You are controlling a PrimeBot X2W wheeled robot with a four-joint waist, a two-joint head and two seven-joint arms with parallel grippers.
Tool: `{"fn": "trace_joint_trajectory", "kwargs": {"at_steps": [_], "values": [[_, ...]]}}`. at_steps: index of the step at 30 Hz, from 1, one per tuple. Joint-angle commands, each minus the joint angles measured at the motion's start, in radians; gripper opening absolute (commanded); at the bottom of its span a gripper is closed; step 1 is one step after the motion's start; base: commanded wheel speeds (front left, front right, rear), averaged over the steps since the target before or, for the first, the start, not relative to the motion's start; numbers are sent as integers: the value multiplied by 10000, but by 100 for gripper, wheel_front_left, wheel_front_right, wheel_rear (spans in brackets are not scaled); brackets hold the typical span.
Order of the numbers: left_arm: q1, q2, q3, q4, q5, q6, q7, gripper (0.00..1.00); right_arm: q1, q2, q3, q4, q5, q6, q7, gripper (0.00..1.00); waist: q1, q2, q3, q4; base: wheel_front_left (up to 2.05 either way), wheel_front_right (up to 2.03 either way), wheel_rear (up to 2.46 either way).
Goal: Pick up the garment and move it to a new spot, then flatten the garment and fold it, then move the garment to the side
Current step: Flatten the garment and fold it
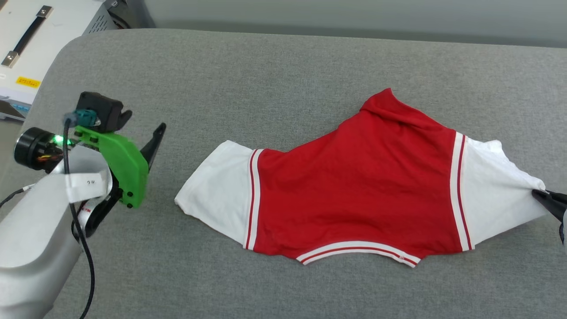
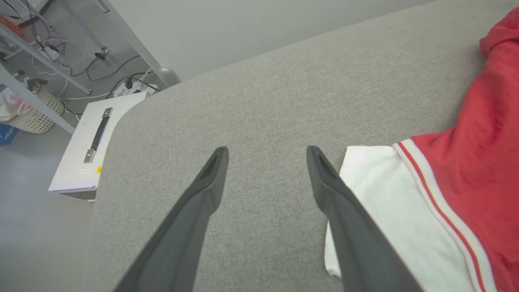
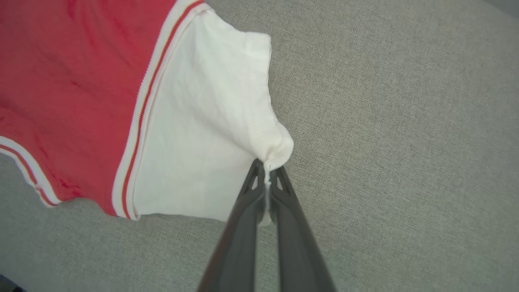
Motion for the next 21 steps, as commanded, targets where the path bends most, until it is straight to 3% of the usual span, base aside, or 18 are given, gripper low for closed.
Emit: {"fn": "trace_joint_trajectory", "kwargs": {"at_steps": [1,9,15,21], "values": [[-255,76,-145,-25,-256,-146,518,100,180,70,-149,-79,-124,-6,55,0,0,-1,-30,-54,0,0,0],[-1020,55,-980,-202,-1815,-554,3717,100,497,467,-683,-504,-432,-6,398,0,0,-1,132,-225,0,0,0],[-1225,55,-1595,252,-2466,-607,4889,100,405,703,-770,-735,-602,-6,597,0,0,-1,380,-429,0,0,0],[-1210,129,-2328,714,-2652,-617,5292,100,229,875,-689,-781,-679,-6,652,0,0,-1,661,-612,0,0,0]]}}
